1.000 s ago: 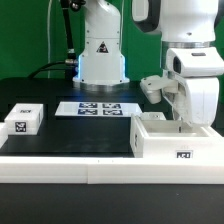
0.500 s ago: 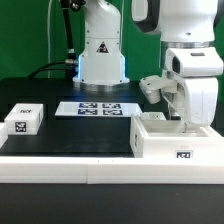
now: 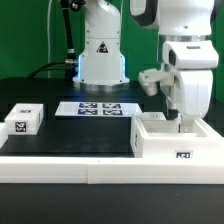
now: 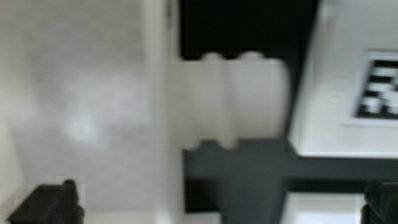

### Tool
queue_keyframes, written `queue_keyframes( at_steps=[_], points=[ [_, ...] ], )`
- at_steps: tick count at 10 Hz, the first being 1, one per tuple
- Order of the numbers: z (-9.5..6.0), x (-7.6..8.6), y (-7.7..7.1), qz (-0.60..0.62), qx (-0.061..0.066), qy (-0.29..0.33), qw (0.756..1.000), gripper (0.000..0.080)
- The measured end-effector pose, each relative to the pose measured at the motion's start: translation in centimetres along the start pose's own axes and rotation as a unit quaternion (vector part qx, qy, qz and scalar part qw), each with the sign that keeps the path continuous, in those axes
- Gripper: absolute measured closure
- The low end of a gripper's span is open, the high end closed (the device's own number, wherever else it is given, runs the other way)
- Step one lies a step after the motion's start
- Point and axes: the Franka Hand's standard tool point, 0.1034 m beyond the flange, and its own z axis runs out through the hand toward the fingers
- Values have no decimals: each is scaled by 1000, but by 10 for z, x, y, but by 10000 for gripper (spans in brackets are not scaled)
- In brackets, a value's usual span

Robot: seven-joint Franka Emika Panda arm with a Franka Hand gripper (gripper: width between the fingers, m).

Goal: Assemble cabinet

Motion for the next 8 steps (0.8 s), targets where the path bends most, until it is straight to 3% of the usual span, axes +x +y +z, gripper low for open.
queue_keyframes(
  at_steps=[1,4,8],
  points=[
    [-12,4,-8,12,-2,-3,1000,2],
    [-28,19,-35,46,-9,-5,999,2],
    [-24,15,-32,48,-7,-5,999,2]
  ],
)
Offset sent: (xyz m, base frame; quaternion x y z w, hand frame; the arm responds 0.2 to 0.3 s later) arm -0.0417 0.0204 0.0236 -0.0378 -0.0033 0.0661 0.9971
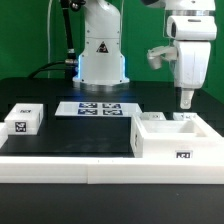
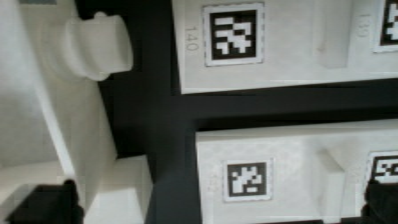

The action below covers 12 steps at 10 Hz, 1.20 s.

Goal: Assemble cabinet

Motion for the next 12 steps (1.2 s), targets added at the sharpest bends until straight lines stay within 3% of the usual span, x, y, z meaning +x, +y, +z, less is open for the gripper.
queue_keyframes(
  at_steps=[1,2,5,8,12],
  points=[
    [1,0,-1,0,1,0,1000,2],
    [5,5,-11,3,-4,7,1000,2],
    [21,23,-40,2,-3,22,1000,2],
    [43,28,-51,0,9,29,1000,2],
    [54,28,-58,2,16,32,999,2]
  ],
)
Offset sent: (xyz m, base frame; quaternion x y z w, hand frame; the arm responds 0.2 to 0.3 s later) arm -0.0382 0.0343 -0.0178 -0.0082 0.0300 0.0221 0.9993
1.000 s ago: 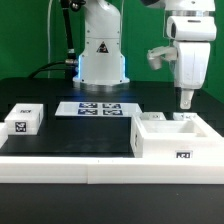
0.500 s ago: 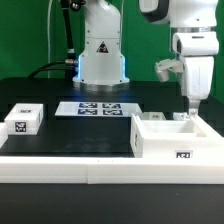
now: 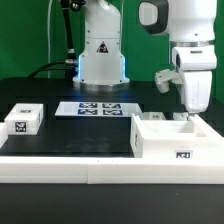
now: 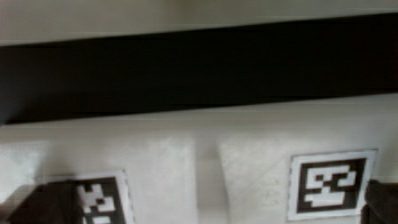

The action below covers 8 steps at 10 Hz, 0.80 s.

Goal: Assemble cabinet

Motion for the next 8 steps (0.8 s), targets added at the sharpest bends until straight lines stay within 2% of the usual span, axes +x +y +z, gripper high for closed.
queue_keyframes(
  at_steps=[1,2,3,4,5,6,7,8],
  points=[
    [0,0,0,0,0,0,1000,126],
    [0,0,0,0,0,0,1000,126],
    [0,0,0,0,0,0,1000,326],
    [0,-1,0,1,0,0,1000,463],
    [0,-1,0,1,0,0,1000,463],
    [0,-1,0,1,0,0,1000,647],
    [0,-1,1,1,0,0,1000,731],
    [0,-1,1,1,0,0,1000,731]
  ],
)
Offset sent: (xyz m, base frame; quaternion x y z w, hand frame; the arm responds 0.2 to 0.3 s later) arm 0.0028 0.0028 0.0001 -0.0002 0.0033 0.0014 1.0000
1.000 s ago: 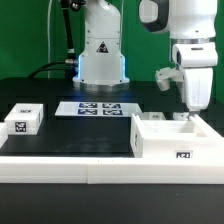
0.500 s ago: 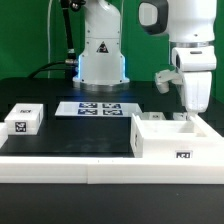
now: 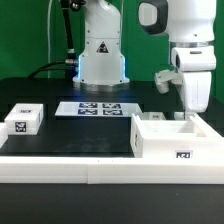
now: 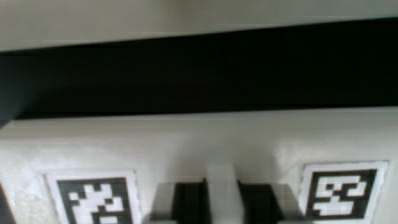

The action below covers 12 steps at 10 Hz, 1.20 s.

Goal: Assemble cabinet

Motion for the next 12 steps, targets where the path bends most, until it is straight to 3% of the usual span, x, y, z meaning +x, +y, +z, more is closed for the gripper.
queue_keyframes(
  at_steps=[5,9,12],
  points=[
    [-1,-1,0,0,0,-1,1000,731],
    [-42,-14,18,-1,-20,-16,1000,730],
    [-47,-40,29,-9,-25,-18,999,729]
  ],
)
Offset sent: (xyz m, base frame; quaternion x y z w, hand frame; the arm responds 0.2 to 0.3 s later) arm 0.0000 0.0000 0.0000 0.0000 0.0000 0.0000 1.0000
